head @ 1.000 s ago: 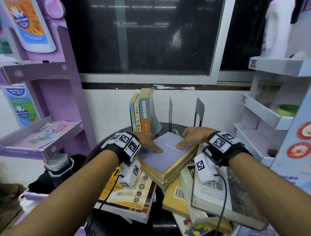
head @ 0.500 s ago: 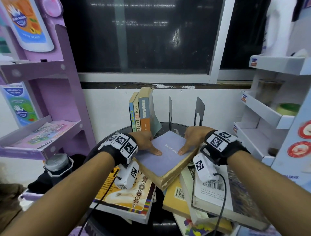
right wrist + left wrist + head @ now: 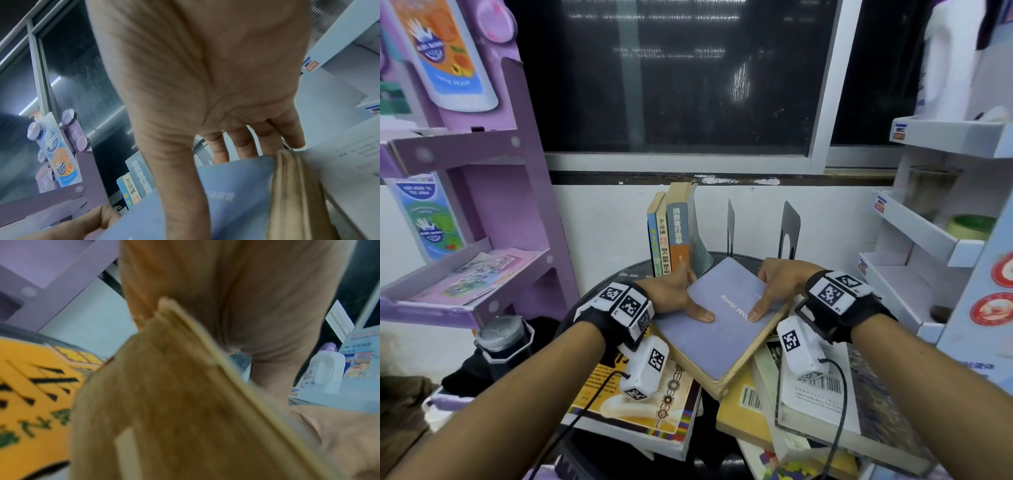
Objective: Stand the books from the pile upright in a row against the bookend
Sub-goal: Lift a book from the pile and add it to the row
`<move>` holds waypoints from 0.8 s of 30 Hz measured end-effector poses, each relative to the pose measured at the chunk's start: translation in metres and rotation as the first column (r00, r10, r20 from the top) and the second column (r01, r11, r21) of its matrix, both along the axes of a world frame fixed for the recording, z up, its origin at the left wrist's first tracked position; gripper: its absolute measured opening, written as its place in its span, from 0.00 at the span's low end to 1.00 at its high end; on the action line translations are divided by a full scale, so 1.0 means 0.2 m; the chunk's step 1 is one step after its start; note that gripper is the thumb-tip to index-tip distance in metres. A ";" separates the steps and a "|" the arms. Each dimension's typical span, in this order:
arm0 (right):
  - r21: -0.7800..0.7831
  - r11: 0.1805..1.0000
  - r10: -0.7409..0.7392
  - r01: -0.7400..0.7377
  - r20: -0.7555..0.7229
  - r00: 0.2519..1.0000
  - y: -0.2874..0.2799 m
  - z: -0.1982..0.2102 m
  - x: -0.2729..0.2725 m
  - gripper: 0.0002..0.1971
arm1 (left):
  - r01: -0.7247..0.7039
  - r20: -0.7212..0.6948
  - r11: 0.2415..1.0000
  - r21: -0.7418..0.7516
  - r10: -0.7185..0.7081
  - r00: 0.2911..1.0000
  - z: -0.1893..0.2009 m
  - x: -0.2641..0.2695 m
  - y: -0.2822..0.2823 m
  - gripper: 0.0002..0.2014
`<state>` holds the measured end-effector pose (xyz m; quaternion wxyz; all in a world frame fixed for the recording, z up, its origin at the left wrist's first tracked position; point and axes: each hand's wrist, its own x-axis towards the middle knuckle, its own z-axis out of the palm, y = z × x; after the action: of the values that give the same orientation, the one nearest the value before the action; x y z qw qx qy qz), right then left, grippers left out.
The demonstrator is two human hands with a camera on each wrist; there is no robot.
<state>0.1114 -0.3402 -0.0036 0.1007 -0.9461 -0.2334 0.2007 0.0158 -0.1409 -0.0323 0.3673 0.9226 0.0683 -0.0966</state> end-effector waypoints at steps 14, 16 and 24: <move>0.293 0.955 -0.003 0.043 -0.138 0.990 -0.09 0.06 -0.08 0.34 | 0.061 0.176 0.924 -0.378 0.007 0.984 0.02 -0.12 -0.03 0.46; 0.376 0.920 -0.043 0.107 -0.173 0.984 -0.11 0.07 -0.10 0.40 | 0.070 0.203 0.903 -0.424 0.020 0.979 0.01 -0.14 -0.03 0.45; 0.604 0.792 -0.048 0.089 -0.083 0.995 -0.08 0.23 -0.14 0.36 | 0.171 0.317 0.820 -0.546 0.014 0.948 0.08 -0.17 -0.02 0.37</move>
<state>0.0830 -0.3558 0.0416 0.4129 -0.8649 -0.2477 0.1416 -0.0178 -0.1445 -0.0170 0.6263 0.7771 -0.0598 0.0169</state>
